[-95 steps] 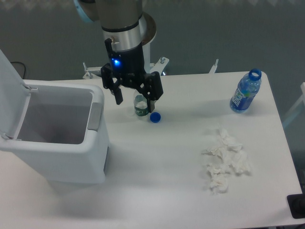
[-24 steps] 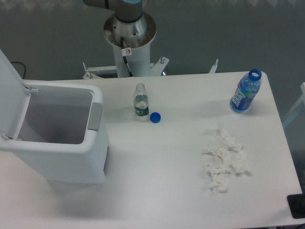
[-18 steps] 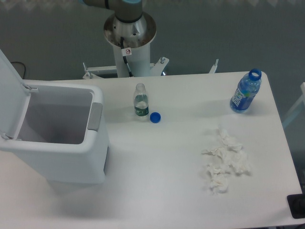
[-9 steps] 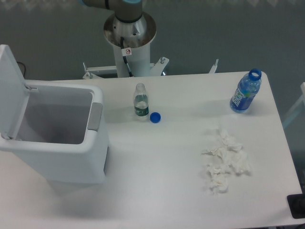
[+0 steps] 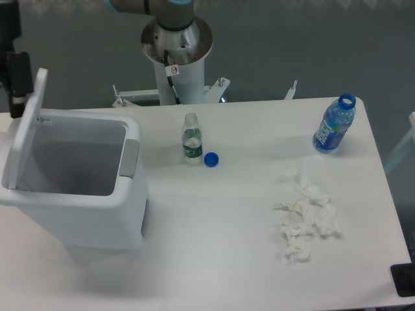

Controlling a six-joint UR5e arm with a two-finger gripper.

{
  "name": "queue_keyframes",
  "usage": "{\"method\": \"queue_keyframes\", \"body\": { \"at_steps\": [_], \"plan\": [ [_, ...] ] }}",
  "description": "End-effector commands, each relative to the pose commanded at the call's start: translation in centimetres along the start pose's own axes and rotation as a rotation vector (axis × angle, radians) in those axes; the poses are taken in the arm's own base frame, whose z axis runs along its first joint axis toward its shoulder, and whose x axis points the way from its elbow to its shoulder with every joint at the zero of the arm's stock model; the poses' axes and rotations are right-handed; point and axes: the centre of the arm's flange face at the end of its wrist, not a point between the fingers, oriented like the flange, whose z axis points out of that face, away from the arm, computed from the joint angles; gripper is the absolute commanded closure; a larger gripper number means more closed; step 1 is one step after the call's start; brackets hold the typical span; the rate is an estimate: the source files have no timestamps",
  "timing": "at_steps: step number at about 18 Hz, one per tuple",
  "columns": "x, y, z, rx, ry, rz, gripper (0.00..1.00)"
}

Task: Close the trash can
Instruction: 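Push the lid forward with the gripper, swinging it down over the opening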

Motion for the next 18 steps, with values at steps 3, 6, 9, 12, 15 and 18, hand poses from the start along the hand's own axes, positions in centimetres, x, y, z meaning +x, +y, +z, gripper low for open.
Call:
{"method": "queue_keyframes", "body": {
  "at_steps": [3,6,9,12,15,18],
  "plan": [
    [-0.8,0.6,0.4,-0.01,-0.006,-0.016,0.0],
    [-1.8,1.1,0.8,-0.028,-0.022,-0.03,0.0],
    [-2.9,1.7,1.1,-0.048,-0.044,-0.046,0.0],
    [-3.8,2.2,1.3,-0.055,-0.053,-0.063,0.0],
    [-4.5,2.7,1.6,-0.063,-0.058,-0.076,0.0],
    [-5.5,3.2,1.7,-0.067,-0.072,-0.093,0.0]
  ]
}}
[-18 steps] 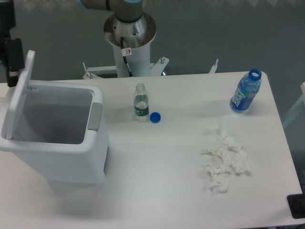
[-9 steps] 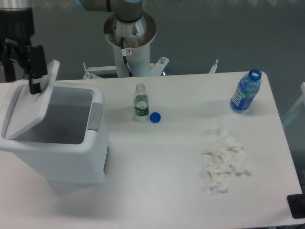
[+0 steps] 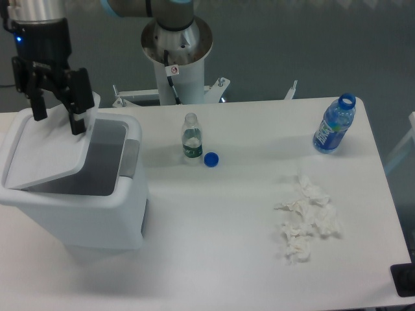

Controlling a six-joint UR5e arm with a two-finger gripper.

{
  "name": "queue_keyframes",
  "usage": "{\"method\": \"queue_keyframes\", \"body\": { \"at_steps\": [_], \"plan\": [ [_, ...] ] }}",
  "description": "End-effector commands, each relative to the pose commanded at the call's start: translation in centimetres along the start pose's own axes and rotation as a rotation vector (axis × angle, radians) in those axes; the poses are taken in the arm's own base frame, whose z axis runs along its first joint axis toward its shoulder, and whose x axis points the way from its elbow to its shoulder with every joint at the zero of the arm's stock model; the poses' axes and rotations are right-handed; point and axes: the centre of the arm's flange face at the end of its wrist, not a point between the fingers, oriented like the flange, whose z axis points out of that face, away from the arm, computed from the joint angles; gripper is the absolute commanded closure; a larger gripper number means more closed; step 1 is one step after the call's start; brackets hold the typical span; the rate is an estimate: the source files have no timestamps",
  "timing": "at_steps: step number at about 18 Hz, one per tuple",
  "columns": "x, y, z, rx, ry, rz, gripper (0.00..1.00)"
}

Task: Close the trash can
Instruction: 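Push the lid forward with the gripper, swinging it down over the opening, then press the gripper down on the lid to seat it shut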

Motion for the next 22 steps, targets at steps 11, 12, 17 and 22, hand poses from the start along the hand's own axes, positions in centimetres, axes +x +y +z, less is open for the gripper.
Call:
{"method": "queue_keyframes", "body": {
  "at_steps": [11,12,17,22],
  "plan": [
    [-2.5,1.3,0.9,-0.022,-0.052,-0.04,0.0],
    [-2.9,1.5,1.2,-0.026,-0.055,-0.047,0.0],
    [-3.7,1.9,2.0,-0.04,-0.057,-0.061,0.0],
    [-4.4,2.2,3.2,-0.057,-0.052,-0.071,0.0]
  ]
}}
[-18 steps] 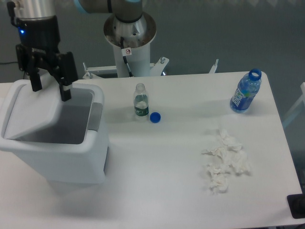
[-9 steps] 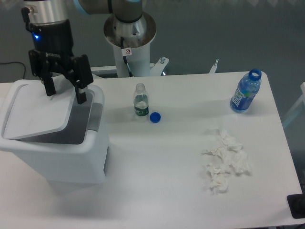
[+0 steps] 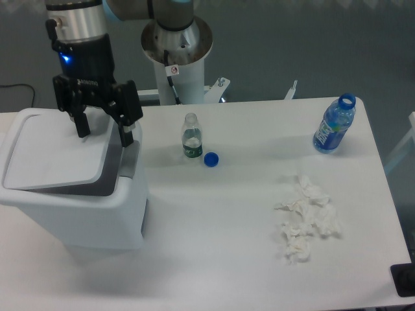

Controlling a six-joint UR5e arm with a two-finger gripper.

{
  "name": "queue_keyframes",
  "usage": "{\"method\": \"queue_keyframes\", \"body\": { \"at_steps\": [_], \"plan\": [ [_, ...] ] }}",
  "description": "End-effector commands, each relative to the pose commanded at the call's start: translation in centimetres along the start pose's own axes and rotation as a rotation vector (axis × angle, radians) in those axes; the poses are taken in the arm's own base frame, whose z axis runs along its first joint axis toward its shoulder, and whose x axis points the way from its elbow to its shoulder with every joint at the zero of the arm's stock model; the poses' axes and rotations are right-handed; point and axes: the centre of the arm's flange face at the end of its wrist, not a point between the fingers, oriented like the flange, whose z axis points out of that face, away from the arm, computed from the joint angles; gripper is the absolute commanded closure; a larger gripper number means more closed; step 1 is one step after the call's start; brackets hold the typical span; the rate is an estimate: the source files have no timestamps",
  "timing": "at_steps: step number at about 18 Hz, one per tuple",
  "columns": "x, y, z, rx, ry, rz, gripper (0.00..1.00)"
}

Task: Close the trash can
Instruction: 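Press the gripper down on the lid to seat it shut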

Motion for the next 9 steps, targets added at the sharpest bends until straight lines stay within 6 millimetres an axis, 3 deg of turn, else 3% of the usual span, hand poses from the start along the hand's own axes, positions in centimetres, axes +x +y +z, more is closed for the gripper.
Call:
{"method": "queue_keyframes", "body": {
  "at_steps": [9],
  "plan": [
    [-1.8,0.6,1.3,-0.013,-0.009,-0.029,0.0]
  ]
}}
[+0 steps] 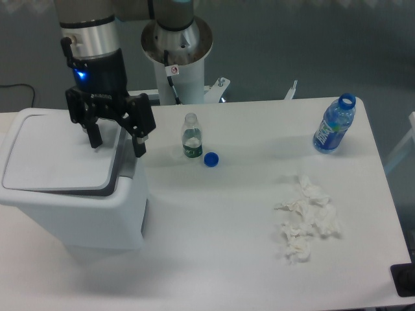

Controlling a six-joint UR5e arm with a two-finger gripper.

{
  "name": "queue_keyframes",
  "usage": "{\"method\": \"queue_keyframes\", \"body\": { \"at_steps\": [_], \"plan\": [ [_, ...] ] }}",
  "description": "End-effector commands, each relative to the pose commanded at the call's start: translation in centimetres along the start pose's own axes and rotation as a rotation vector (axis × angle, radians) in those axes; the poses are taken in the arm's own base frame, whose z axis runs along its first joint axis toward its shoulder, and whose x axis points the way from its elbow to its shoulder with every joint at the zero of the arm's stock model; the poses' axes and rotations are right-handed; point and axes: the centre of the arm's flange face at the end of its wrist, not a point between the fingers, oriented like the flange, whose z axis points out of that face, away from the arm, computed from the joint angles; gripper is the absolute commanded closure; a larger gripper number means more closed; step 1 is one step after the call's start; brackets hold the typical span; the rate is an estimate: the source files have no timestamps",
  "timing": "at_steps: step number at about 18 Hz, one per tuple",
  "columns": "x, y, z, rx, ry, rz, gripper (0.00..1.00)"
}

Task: Close the trash can
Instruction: 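Press the gripper down on the lid to seat it shut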

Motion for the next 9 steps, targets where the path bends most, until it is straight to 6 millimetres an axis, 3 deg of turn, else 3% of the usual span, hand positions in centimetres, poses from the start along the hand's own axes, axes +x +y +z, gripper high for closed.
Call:
{"method": "queue_keyframes", "body": {
  "at_steps": [9],
  "plan": [
    [-0.4,0.0,1.8,-0.018,0.006,-0.005,0.0]
  ]
}}
